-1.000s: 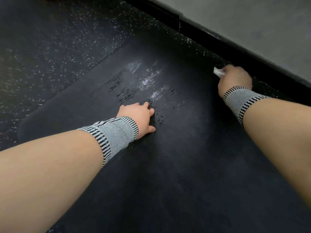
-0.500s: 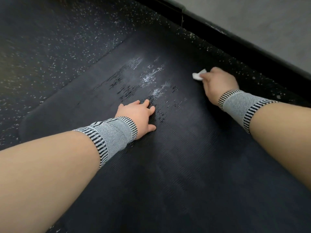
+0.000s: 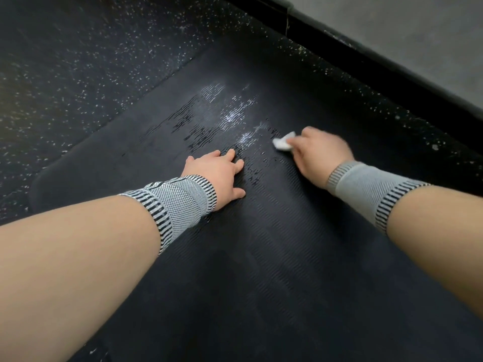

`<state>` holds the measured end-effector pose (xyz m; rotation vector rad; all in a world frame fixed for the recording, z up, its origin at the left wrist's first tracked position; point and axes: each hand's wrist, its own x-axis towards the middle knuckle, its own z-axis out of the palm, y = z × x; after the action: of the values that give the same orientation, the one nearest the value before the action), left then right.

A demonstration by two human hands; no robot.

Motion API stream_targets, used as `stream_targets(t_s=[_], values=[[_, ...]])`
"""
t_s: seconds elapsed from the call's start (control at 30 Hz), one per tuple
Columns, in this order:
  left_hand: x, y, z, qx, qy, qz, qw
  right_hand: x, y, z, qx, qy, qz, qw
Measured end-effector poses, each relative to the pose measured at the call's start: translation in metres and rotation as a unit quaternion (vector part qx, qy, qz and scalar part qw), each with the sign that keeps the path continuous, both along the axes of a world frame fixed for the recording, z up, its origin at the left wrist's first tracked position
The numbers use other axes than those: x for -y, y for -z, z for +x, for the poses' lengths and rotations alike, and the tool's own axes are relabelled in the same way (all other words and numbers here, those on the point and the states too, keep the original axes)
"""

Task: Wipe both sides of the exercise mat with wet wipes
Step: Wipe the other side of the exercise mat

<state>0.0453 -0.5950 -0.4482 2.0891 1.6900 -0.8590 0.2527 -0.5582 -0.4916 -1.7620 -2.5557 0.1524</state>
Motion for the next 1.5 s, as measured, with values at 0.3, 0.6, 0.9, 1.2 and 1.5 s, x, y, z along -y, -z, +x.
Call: stream_targets(t_s=[0.3, 0.6, 0.9, 1.2, 1.5], values=[[0.000, 0.002, -0.002, 0.004, 0.008, 0.015, 1.000, 0.055, -0.007, -0.034, -0.076, -0.046, -0.059, 0.994], [-0.001, 0.002, -0.006, 0.014, 0.014, 0.011, 1.000, 0.016, -0.003, -0.011, -0.026, 0.177, 0.006, 0.984], [0.010, 0.010, -0.018, 0.094, -0.017, 0.018, 0.995, 0.038, -0.007, -0.025, -0.032, 0.119, -0.029, 0.992], [0.039, 0.021, -0.041, 0.143, -0.060, 0.090, 0.984, 0.099, -0.014, -0.083, -0.051, -0.058, -0.086, 0.993], [0.059, 0.020, -0.075, 0.132, -0.074, 0.097, 0.984, 0.080, -0.009, -0.079, -0.024, 0.187, -0.048, 0.981]])
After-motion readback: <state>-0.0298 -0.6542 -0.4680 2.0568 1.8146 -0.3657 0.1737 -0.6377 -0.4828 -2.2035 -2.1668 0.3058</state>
